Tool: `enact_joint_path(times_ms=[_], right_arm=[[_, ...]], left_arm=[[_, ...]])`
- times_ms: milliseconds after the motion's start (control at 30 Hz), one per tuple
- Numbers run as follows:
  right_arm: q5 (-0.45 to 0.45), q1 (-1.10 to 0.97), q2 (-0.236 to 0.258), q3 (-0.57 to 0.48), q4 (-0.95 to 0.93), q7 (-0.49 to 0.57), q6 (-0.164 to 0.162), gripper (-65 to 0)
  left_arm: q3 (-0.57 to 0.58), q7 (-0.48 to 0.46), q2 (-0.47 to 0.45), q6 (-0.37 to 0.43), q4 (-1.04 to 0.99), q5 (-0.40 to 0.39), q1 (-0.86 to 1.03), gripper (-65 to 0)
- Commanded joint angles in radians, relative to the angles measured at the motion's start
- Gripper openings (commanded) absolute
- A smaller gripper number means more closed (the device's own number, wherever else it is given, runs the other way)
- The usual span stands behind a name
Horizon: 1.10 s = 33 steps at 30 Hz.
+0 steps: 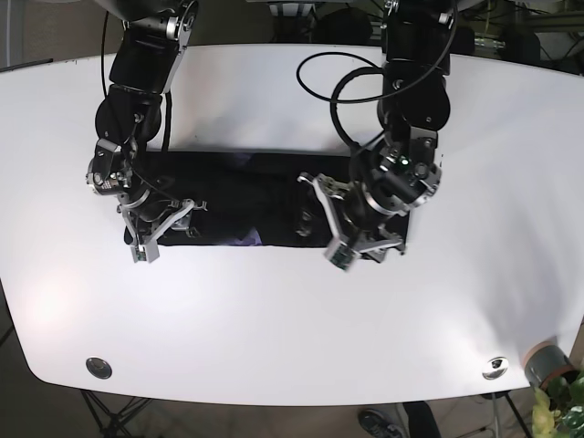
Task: Fold the T-shirt properly
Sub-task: 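Release the strip end and move the left gripper toward the strip's middle, then grasp both strip ends and push them toward each other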
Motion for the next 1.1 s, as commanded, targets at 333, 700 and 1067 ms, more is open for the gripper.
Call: enact_joint_path(times_ms=[333,700,1067], right_arm=[[0.365,0.026,0.076,0.246,0.117,-0.156,-0.041,-10.9],[0.582,0.023,0.261,0.346,-0.147,-0.191,-0.041,-10.9],[0.578,-0.008,0.295,0.339,-0.233,-0.177,-0.041,-11.1]], left_arm=[[-0.348,-0.022,-0.022,-0.006,-0.096,-0.208,-0.024,-34.0],[-0.369,-0.024,-0.146,-0.006,-0.28,-0.403,-0.022,-65.0],[-0.365,-0.107,-0.169,-0.021,-0.398,-0.423,-0.01,-65.0]])
